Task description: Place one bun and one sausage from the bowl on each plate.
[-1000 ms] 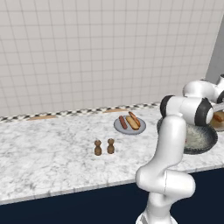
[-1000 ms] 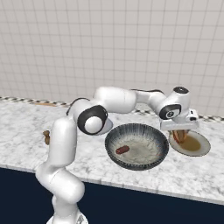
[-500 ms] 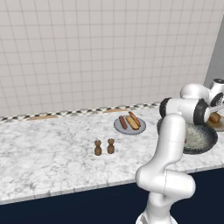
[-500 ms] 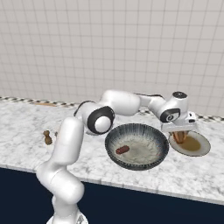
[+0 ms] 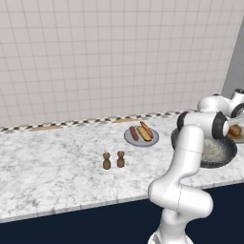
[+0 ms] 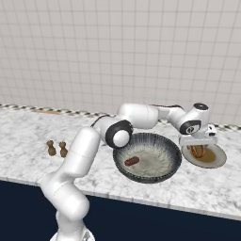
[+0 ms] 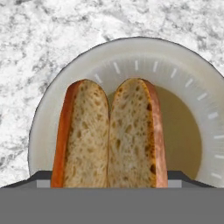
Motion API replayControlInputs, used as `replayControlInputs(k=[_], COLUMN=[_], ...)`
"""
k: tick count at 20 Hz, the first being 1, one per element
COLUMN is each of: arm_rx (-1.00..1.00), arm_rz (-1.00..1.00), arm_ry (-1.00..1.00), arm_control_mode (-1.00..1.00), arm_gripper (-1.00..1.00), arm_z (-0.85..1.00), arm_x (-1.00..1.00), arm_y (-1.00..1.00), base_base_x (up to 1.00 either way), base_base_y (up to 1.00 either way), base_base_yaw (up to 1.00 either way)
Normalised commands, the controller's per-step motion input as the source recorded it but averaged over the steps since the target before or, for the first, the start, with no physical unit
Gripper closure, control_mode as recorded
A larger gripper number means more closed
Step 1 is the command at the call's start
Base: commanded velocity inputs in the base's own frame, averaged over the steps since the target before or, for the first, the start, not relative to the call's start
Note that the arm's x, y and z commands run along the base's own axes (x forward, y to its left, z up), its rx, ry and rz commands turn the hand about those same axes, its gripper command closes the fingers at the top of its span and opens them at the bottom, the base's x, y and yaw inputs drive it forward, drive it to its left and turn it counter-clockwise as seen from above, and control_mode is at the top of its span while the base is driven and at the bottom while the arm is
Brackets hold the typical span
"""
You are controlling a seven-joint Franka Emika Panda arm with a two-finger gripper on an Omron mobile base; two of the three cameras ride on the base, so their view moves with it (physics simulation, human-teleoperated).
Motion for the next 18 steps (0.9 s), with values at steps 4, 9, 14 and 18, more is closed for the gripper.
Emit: replayControlInputs(k=[4, 9, 14, 18], arm_rx=[0.00, 0.00, 0.00, 0.00], arm_rz=[0.00, 0.00, 0.00, 0.00], arm_ry=[0.02, 0.00, 0.00, 0.00], arm_control_mode=[-1.00, -1.00, -1.00, -1.00], arm_gripper=[1.00, 1.00, 1.00, -1.00], arm_z=[-0.17, -0.05, 0.00, 0.00], arm_x=[-0.08, 0.00, 0.00, 0.00], arm_y=[0.00, 0.06, 0.00, 0.00], base_base_x=[0.00, 0.00, 0.00, 0.00], base_base_y=[0.00, 0.00, 0.00, 0.00], base_base_yaw=[0.00, 0.00, 0.00, 0.00])
